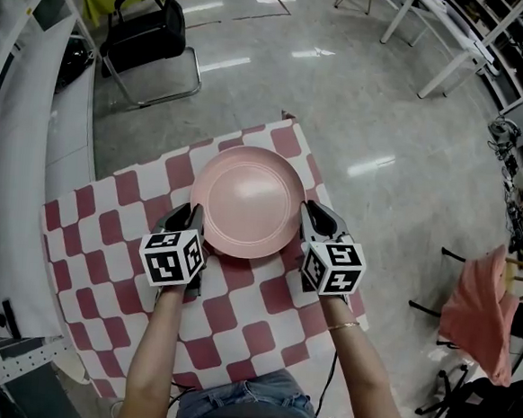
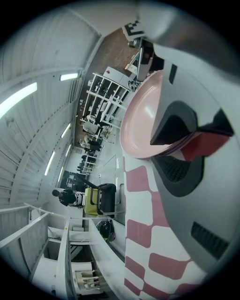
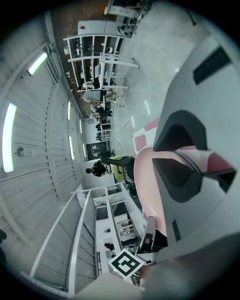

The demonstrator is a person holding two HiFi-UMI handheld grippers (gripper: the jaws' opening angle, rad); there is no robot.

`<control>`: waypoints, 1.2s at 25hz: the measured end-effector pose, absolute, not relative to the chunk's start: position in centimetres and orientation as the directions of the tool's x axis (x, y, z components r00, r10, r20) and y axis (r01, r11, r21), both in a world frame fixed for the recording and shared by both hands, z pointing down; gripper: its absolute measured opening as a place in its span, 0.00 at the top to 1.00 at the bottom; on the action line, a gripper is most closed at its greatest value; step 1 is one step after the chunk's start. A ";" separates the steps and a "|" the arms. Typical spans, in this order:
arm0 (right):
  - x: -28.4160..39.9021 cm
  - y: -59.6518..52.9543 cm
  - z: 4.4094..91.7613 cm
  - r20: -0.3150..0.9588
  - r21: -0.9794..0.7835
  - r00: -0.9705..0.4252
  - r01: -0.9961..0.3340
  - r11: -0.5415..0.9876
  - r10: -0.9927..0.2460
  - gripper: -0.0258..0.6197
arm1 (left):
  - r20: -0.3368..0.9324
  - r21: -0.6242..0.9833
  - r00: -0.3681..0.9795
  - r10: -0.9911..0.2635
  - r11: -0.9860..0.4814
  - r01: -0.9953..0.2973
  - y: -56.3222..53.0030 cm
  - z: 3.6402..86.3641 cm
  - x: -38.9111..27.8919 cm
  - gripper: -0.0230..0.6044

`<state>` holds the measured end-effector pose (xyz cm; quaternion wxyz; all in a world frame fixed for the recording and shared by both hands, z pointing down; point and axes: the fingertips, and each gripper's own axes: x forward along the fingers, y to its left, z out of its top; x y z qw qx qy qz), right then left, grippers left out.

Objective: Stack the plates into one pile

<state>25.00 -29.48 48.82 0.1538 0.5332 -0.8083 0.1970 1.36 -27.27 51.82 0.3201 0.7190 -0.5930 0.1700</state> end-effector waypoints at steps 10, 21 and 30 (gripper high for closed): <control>24.1 -30.0 47.0 0.411 -0.175 -0.404 -0.915 0.364 -0.817 0.90 | 0.612 0.218 0.199 -0.766 -0.079 -0.973 -27.5 51.6 0.8 0.78; 23.5 -29.0 45.1 0.363 -0.192 -0.442 -0.897 0.399 -0.820 0.91 | 0.551 0.180 0.151 -0.821 -0.059 -0.982 -27.1 49.0 -0.4 0.83; 23.6 -27.3 43.2 0.325 -0.191 -0.462 -0.887 0.421 -0.825 0.92 | 0.495 0.206 0.183 -0.849 -0.089 -0.974 -25.6 45.9 0.9 0.90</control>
